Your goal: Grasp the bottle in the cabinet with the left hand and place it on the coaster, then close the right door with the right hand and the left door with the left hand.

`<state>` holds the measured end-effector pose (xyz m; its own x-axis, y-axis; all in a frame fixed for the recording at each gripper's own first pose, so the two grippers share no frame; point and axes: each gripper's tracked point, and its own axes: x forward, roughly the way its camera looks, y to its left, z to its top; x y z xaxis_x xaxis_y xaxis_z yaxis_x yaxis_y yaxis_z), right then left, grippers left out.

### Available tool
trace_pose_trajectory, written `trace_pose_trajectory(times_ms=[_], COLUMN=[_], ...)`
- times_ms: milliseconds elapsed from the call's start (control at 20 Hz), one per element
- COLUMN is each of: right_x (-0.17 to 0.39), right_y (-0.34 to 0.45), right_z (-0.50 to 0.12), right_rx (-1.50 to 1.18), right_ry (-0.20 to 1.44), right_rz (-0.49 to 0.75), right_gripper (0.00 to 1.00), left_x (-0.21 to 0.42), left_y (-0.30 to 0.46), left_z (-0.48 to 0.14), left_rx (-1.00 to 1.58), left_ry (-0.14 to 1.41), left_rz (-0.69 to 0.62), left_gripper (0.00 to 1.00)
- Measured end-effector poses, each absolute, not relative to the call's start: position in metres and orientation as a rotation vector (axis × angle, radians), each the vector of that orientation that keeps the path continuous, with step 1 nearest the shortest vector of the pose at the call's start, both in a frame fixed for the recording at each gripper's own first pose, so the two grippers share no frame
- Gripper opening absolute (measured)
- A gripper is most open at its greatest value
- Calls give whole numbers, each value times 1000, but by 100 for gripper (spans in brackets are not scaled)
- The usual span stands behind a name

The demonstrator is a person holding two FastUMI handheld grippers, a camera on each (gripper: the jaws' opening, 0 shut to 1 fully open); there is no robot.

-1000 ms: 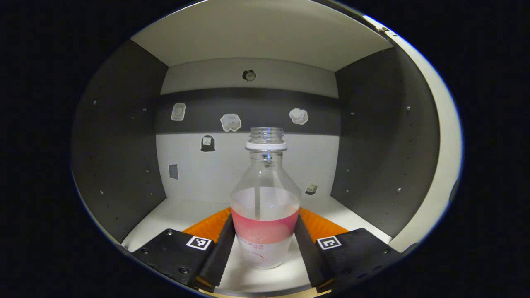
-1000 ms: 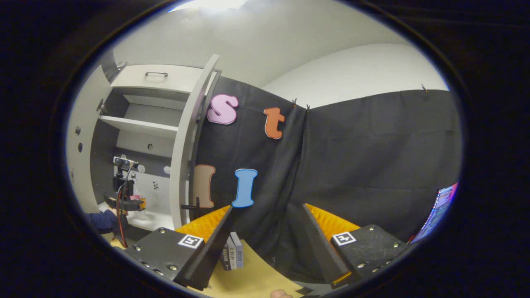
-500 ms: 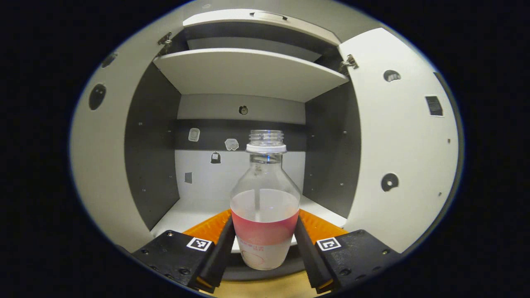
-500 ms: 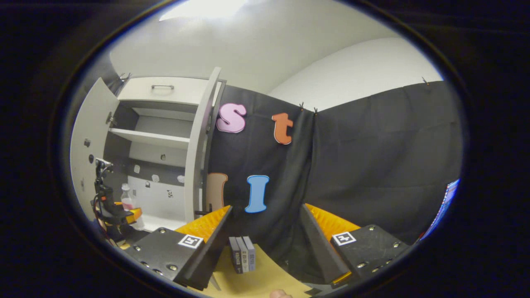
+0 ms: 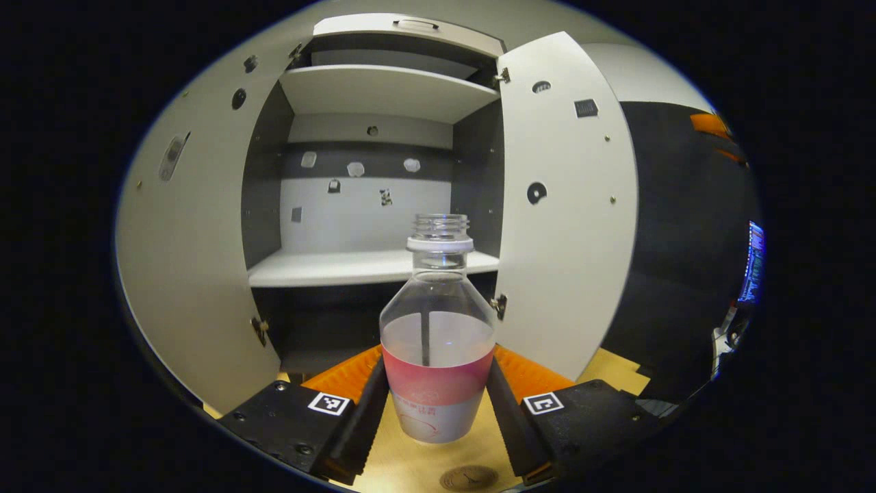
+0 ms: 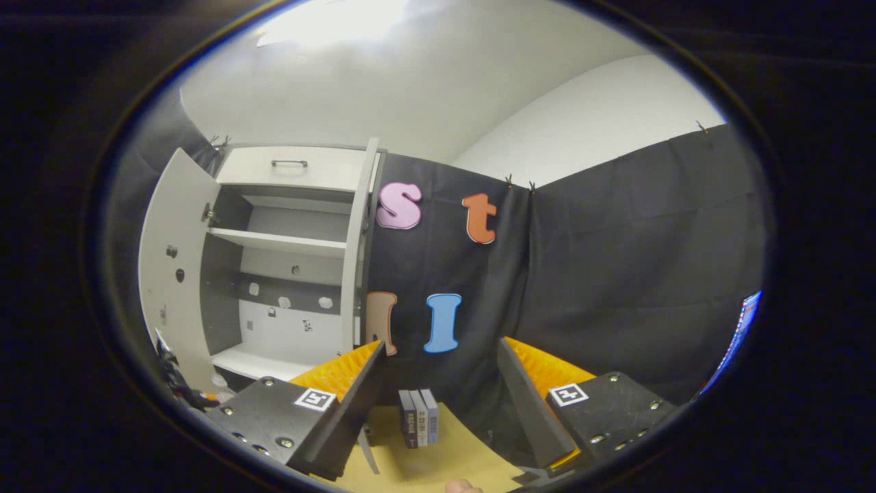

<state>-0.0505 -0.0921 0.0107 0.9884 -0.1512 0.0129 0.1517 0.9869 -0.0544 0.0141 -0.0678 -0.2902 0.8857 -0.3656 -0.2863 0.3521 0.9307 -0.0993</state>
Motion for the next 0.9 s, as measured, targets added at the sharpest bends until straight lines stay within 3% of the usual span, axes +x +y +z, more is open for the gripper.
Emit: trace_pose_trajectory(times_ms=[450, 900], right_x=[-80, -95], right_y=[-103, -110], right_z=[25, 58], right_rx=[-85, -223], right_ry=[-19, -69], right_rz=[-140, -169], right_gripper=[97, 97], left_x=[-47, -58], left_y=[-79, -93], left_z=[-415, -480], left_rx=[-138, -108], left_ry=[525, 535], left_rz=[-336, -311], left_gripper=[78, 78])
